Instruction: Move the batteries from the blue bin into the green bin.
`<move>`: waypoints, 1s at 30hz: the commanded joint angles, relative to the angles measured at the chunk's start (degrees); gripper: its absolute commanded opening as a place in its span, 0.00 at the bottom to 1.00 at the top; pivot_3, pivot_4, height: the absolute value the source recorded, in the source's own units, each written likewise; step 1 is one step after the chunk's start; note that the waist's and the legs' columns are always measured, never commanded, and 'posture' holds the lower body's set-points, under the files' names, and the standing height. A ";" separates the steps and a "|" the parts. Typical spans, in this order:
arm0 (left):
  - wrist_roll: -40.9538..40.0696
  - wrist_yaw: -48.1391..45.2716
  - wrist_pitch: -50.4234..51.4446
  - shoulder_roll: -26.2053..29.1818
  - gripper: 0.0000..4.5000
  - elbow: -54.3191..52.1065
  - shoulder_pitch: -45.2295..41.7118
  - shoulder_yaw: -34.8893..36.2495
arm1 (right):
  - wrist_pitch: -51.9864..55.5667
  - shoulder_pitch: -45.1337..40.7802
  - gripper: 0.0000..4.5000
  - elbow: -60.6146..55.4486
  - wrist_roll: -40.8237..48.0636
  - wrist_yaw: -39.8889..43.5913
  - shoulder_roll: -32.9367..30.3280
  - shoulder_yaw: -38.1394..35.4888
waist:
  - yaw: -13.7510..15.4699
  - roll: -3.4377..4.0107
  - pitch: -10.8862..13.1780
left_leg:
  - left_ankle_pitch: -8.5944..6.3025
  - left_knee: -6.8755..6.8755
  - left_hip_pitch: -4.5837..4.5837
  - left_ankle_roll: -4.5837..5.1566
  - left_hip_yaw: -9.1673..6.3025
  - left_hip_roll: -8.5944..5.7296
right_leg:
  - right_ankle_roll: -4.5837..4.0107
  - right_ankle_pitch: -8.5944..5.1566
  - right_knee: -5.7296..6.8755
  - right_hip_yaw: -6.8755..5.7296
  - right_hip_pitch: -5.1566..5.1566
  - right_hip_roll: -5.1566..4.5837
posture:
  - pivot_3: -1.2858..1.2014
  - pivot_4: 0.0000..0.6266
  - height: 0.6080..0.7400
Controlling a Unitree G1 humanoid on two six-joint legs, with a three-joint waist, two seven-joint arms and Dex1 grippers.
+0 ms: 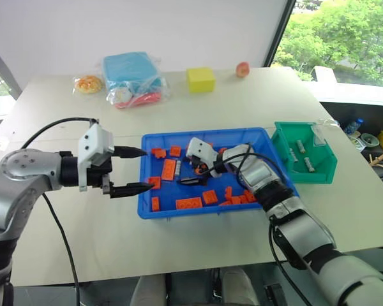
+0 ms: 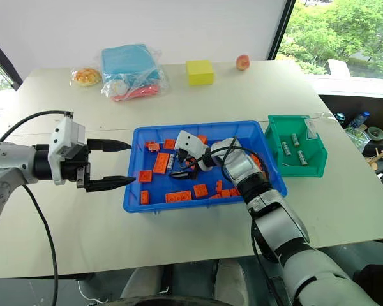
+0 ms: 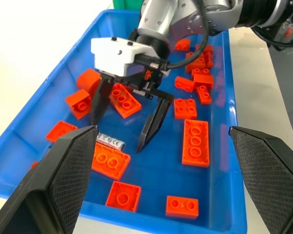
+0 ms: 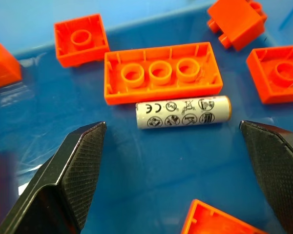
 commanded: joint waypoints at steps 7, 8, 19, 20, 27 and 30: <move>-0.91 0.78 -0.18 0.63 1.00 -1.88 -0.10 2.06 | -5.23 -2.61 0.88 6.31 -1.90 -1.23 2.61 -0.73 | 0.00 0.00 0.00 | 0.00 0.00 0.03 0.00 0.00 0.00 | -0.01 0.00 0.01 0.01 0.03 0.01 | 0.52 0.24 0.72; -0.87 0.76 -0.21 0.59 1.00 -1.72 -0.29 1.96 | -5.31 -2.51 0.80 6.28 -1.92 -1.12 2.62 -0.85 | 0.00 0.00 0.00 | 0.00 0.00 0.03 0.00 0.00 0.00 | 0.00 0.00 0.01 0.00 0.03 0.01 | 0.52 0.24 0.72; -1.01 -0.19 -0.57 -1.69 1.00 -0.02 -2.51 -1.25 | 13.99 5.83 0.50 -28.52 5.49 -1.26 -9.17 -11.46 | 0.96 0.11 0.07 | 0.00 0.05 -0.04 0.00 -0.07 0.00 | -0.01 0.00 -0.03 0.04 0.05 -0.05 | 0.52 0.24 0.72; -0.94 -0.41 -0.76 -2.11 1.00 0.17 -2.73 -1.78 | 18.10 6.81 0.50 -33.49 7.05 -1.93 -11.39 -14.25 | 1.15 0.12 0.07 | 0.00 0.05 -0.06 0.00 -0.06 0.00 | 0.00 0.00 -0.05 0.04 0.05 -0.05 | 0.52 0.24 0.72; 1.34 -2.64 -3.59 -6.21 1.00 4.84 -7.26 -6.83 | 34.51 13.35 0.50 -46.06 10.72 -9.60 -28.69 -34.28 | 2.16 -0.08 -0.06 | -0.12 0.06 -0.03 -0.19 0.02 0.02 | -0.20 -0.14 -0.32 -0.13 -0.05 -0.04 | 0.52 0.24 0.72; 2.54 -4.04 -4.98 -7.68 1.00 7.45 -9.62 -8.85 | 35.43 16.98 0.50 -44.80 10.82 -11.59 -32.91 -37.65 | 2.24 -0.05 -0.08 | -0.13 0.01 -0.04 -0.19 0.17 0.03 | -0.19 -0.13 -0.64 -0.14 0.10 -0.03 | 0.52 0.24 0.72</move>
